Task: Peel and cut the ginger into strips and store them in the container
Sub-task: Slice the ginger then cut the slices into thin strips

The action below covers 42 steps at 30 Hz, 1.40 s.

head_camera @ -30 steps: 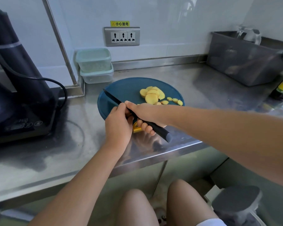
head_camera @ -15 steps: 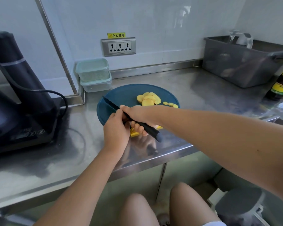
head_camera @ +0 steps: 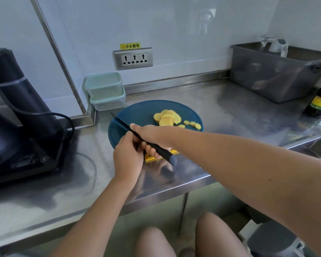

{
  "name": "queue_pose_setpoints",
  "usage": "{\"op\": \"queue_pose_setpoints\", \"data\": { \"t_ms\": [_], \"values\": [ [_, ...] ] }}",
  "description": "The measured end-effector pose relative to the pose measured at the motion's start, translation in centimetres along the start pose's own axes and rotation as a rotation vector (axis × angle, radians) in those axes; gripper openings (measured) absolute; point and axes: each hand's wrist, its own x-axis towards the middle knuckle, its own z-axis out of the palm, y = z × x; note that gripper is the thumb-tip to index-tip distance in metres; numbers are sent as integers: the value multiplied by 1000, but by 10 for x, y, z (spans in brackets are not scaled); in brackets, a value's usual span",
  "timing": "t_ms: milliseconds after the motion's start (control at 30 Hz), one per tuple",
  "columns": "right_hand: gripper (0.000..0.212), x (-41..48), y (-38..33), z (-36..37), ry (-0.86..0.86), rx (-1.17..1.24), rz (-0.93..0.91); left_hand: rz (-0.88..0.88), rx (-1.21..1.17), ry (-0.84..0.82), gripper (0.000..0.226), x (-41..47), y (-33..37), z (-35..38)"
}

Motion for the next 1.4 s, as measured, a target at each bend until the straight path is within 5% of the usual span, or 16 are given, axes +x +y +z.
{"op": "queue_pose_setpoints", "data": {
  "t_ms": [700,1400],
  "values": [
    [69,2,23,-36,-147,212,17,44,14,-2,14,-2,2,-2],
    [65,-19,26,-30,-144,152,-84,171,81,51,8,-3,-3,-1]
  ]
}}
